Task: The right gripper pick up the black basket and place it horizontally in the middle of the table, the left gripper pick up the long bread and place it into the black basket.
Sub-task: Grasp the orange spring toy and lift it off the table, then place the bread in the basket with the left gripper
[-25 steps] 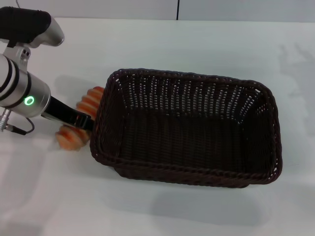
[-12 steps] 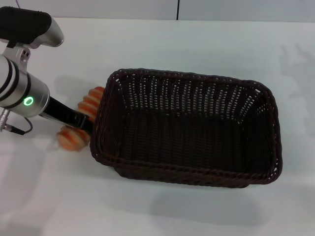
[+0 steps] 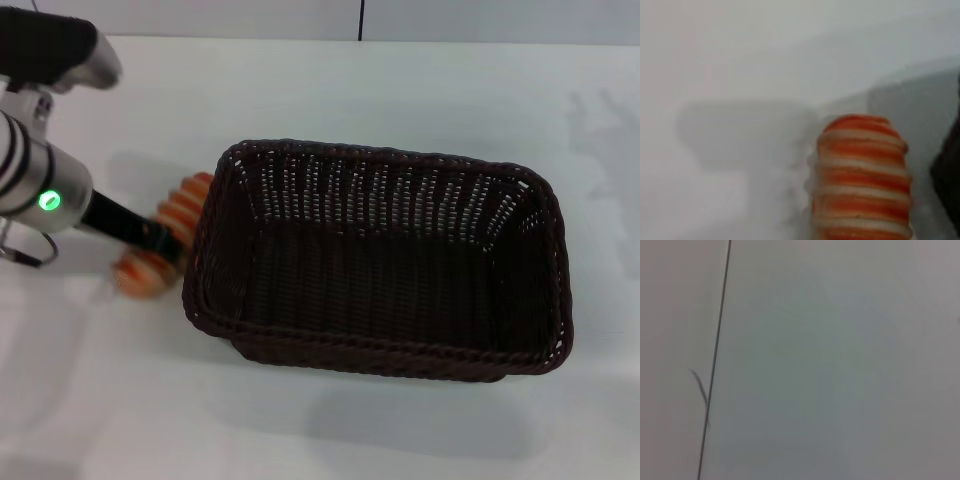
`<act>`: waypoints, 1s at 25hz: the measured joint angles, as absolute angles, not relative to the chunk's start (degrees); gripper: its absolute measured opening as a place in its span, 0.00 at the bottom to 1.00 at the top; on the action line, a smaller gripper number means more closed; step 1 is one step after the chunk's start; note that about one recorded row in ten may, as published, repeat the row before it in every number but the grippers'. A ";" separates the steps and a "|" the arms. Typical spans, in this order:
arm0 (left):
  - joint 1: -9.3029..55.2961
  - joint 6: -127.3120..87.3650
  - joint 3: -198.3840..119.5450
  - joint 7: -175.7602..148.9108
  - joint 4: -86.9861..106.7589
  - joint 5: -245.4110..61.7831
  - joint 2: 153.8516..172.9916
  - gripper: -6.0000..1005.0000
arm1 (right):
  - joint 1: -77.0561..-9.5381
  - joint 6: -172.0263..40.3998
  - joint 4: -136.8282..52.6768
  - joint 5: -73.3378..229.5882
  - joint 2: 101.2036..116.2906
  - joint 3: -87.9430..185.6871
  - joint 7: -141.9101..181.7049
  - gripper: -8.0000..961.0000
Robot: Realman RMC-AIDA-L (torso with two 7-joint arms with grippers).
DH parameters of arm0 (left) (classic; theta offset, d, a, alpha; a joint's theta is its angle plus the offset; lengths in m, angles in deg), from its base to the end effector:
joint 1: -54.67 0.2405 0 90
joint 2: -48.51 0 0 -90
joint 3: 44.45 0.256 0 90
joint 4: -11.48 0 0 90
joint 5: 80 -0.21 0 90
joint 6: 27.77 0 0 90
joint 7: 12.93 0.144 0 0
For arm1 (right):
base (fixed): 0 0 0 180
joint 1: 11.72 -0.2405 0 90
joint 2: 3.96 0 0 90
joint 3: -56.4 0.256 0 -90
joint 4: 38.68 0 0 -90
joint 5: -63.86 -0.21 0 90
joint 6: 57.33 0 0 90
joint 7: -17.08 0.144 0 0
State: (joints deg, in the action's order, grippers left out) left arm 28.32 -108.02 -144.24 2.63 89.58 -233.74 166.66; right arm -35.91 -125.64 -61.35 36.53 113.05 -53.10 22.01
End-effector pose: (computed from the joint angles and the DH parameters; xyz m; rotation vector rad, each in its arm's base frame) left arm -0.2337 0.3510 0.0141 -2.1987 -1.2966 0.3866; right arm 0.2730 0.3633 0.0235 -1.5274 0.2963 0.8768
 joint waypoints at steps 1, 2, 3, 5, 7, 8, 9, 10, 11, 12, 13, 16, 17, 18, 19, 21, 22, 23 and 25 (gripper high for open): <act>28.74 -107.31 -144.87 2.73 90.64 -234.53 166.54 0.44 | -35.89 -125.64 -61.35 36.53 113.06 -53.10 22.01 0.38; 29.13 -106.72 -145.52 2.91 91.52 -235.08 166.51 0.43 | -35.88 -125.65 -61.35 36.53 113.09 -53.10 22.01 0.38; 29.84 -105.46 -147.37 3.43 93.25 -236.00 166.36 0.42 | -35.88 -125.65 -61.35 36.53 113.11 -53.10 22.01 0.38; 30.45 -104.28 -151.88 5.59 95.69 -236.50 166.28 0.40 | -35.89 -125.65 -61.35 36.53 113.11 -53.10 22.01 0.38; 30.55 -104.15 -156.28 8.22 97.71 -236.26 166.33 0.39 | -35.88 -125.65 -61.37 36.53 113.11 -53.10 22.00 0.38; 30.54 -104.42 -157.69 9.33 98.85 -236.14 166.35 0.38 | -35.88 -125.65 -61.38 36.53 113.11 -53.10 22.01 0.38; 30.49 -104.77 -158.53 10.22 100.23 -236.02 166.35 0.36 | -35.84 -125.63 -61.42 36.53 113.11 -53.10 22.01 0.38; 30.46 -105.21 -158.85 10.67 101.78 -236.02 166.34 0.33 | -35.84 -125.63 -61.42 36.53 113.11 -53.10 22.01 0.38; 30.37 -105.92 -158.97 11.09 103.51 -235.91 166.33 0.32 | -35.84 -125.58 -61.43 36.53 113.11 -53.11 22.01 0.38; 30.19 -106.68 -158.92 11.37 105.07 -235.69 166.33 0.32 | -35.84 -125.51 -61.43 36.53 113.11 -53.11 22.03 0.38; 29.91 -107.85 -158.72 11.58 107.02 -235.38 166.34 0.31 | -35.87 -125.41 -61.44 36.53 113.10 -53.10 22.04 0.38; 28.59 -111.77 -157.22 11.82 111.24 -232.79 166.47 0.29 | -36.01 -125.27 -61.44 36.50 113.09 -53.10 22.05 0.38; 27.98 -113.31 -155.84 11.74 112.27 -230.97 166.54 0.28 | -36.06 -125.26 -61.42 36.47 113.07 -53.09 22.06 0.38; 27.66 -114.03 -154.97 11.58 112.63 -229.86 166.55 0.28 | -36.12 -125.24 -61.32 36.41 113.06 -53.00 22.06 0.38; 27.13 -115.40 -152.86 11.12 113.32 -227.54 166.60 0.27 | -36.15 -125.23 -61.23 36.38 113.05 -52.94 22.06 0.38; 26.41 -116.96 -148.99 10.18 114.02 -223.90 166.65 0.27 | -36.19 -125.21 -61.10 36.38 113.05 -52.52 22.07 0.38; 26.10 -117.52 -147.52 9.81 114.21 -222.27 166.67 0.26 | -36.19 -125.21 -61.07 36.39 113.05 -52.39 22.07 0.38; 25.79 -117.99 -145.92 9.54 114.22 -220.47 166.70 0.26 | -36.19 -125.20 -61.06 36.41 113.07 -52.24 22.08 0.38; 25.33 -118.72 -143.14 9.18 114.07 -216.30 166.73 0.25 | -36.12 -125.19 -61.07 36.44 113.07 -52.14 22.09 0.38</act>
State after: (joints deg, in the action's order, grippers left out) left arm 25.33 -118.72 -143.14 9.18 114.07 -216.30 166.73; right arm -36.12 -125.19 -61.07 36.44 113.07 -52.14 22.09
